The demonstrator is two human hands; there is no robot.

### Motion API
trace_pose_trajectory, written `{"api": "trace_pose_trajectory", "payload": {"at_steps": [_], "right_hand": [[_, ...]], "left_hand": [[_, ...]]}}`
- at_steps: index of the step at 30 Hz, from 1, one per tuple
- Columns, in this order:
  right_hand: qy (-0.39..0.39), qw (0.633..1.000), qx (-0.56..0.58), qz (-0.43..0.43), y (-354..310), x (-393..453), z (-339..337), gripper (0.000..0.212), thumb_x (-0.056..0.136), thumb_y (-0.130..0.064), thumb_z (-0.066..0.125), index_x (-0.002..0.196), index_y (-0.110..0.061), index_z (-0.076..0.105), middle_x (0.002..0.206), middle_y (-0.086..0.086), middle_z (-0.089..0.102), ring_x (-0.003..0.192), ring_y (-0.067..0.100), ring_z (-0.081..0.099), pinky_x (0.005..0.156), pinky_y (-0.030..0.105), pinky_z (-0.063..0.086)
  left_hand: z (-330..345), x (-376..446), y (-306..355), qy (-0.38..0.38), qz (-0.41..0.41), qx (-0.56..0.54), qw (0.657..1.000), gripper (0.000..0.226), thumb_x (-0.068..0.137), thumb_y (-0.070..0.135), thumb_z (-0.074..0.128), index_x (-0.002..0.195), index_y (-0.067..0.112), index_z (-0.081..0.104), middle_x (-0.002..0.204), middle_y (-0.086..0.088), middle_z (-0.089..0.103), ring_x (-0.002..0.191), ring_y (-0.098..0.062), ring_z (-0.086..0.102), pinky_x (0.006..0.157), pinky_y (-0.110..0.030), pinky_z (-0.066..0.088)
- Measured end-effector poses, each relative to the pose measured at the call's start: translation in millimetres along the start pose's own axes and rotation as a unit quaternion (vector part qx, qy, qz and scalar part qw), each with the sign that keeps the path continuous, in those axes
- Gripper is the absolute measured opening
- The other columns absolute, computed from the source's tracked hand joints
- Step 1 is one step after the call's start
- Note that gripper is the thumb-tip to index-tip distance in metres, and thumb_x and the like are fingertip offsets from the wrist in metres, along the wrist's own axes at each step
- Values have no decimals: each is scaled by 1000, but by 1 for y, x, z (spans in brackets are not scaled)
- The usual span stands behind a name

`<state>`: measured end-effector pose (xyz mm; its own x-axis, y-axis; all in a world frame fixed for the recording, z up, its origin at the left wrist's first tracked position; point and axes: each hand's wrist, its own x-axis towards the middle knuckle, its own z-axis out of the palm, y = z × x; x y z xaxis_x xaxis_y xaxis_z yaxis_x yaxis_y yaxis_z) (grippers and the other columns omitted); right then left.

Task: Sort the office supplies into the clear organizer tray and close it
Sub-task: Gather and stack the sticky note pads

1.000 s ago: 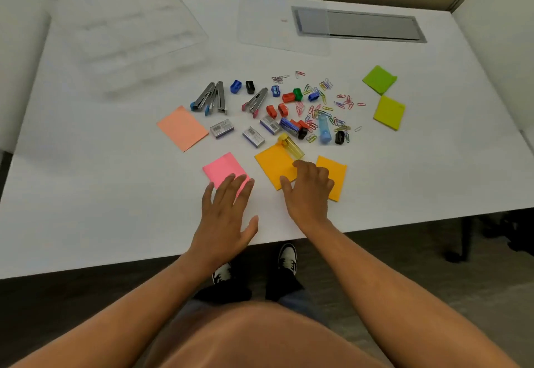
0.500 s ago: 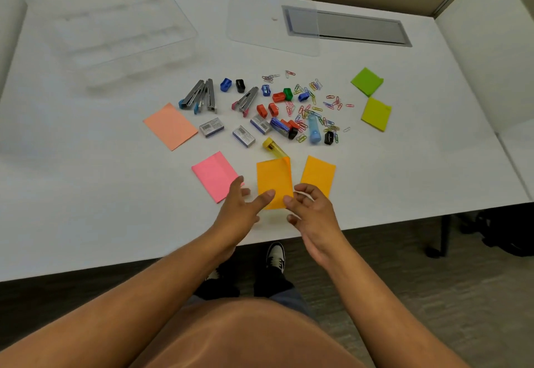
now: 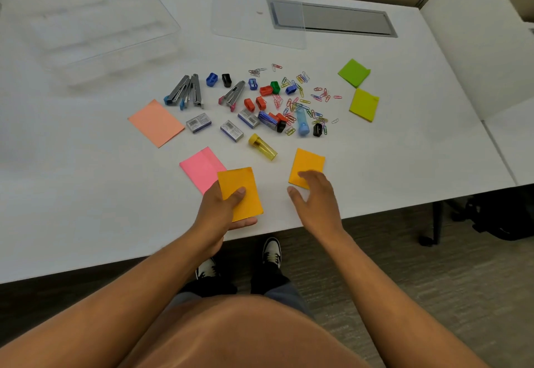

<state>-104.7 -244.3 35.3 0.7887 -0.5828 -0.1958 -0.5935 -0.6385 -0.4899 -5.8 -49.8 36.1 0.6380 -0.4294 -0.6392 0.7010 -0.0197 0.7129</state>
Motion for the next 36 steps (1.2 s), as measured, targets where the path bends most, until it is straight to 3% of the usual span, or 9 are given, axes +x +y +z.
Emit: {"api": "trace_pose_trajectory", "payload": {"at_steps": [3,6,9,12,21,24,28,32,36], "right_hand": [[-92,980,-166,-58,18,9,9,92,96,-72,37,164,-17,6,172,2,-5,159,23,-6,128,50,9],[-111,958,-242,-108,33,-16,22,110,87,-86,29,162,-17,-12,169,2,-22,156,24,-21,124,53,-4],[-47,948,-262,-172,46,-48,30,94,89,-64,64,159,-13,29,169,10,21,155,33,21,122,53,26],[66,944,-193,-260,57,-56,30,49,79,-17,86,125,-15,67,136,6,65,118,30,62,92,47,54],[183,949,59,-250,-15,-55,-3,26,87,-3,79,112,-10,78,115,3,77,110,14,71,99,28,55],[100,940,40,-324,-43,-53,14,26,91,-7,75,116,-11,76,126,4,72,122,19,65,104,33,53],[-21,916,17,-400,-58,-50,39,26,100,-26,66,121,-12,73,138,4,65,140,17,51,112,35,46],[-47,937,66,-341,-81,-39,47,41,99,-22,61,140,-15,57,145,0,57,138,12,50,110,37,49],[-163,928,-32,-332,-94,-12,67,94,90,-32,62,163,-20,5,172,-6,0,158,12,2,128,41,16]], "left_hand": [[-5,-4,-3,-7,-29,-23,999,42,105,18,59,146,22,48,135,-6,63,111,-35,69,73,-48,66],[-10,-5,0,-21,-60,-46,997,35,107,13,54,140,26,50,136,-8,62,113,-38,68,76,-51,66],[-18,-4,1,-33,-88,-64,993,42,107,7,51,145,24,47,140,-12,59,119,-42,64,78,-53,65],[-23,-5,-2,-49,-110,-50,991,49,106,4,51,150,22,43,141,-13,58,119,-41,64,76,-50,66],[-19,-6,-5,-78,-148,-75,983,43,107,33,51,147,17,49,133,-17,67,116,-40,69,86,-55,62],[-19,-8,-1,-116,-125,-124,978,55,99,58,49,137,19,58,130,-17,71,118,-38,69,94,-57,58],[-27,-8,9,-34,-13,-36,999,30,105,27,56,134,18,60,127,-14,72,113,-32,71,80,-42,60],[-55,-11,15,51,20,-41,998,40,106,21,56,145,21,49,133,-9,66,112,-35,69,80,-49,65],[-85,-16,21,109,51,-86,989,32,108,25,53,139,26,50,128,-5,66,108,-35,70,71,-48,66]]}}
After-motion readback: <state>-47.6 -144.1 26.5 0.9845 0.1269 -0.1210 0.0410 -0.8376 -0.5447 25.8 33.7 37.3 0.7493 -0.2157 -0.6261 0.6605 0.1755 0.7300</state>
